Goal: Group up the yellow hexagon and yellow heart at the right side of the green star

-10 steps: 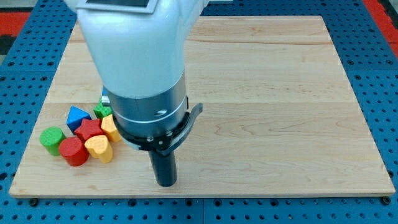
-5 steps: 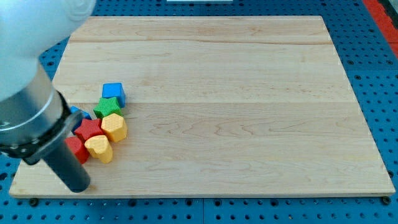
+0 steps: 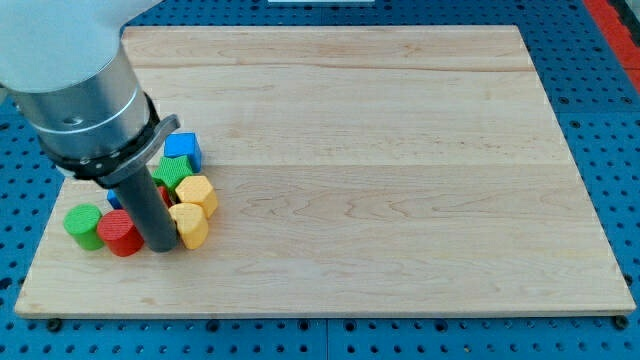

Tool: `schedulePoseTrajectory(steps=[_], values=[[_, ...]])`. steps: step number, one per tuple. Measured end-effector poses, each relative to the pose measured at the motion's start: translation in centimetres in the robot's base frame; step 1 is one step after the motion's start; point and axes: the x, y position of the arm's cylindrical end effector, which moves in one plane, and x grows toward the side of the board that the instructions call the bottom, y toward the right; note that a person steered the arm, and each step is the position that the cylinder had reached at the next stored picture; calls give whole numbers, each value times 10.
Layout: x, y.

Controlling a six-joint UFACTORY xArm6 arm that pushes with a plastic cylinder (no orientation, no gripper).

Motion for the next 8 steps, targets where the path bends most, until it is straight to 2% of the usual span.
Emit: schedulePoseTrajectory(steps=[3, 5, 6, 7, 8], values=[[-35, 4], [-64, 46], [-57, 36], [-44, 2], [-43, 2]])
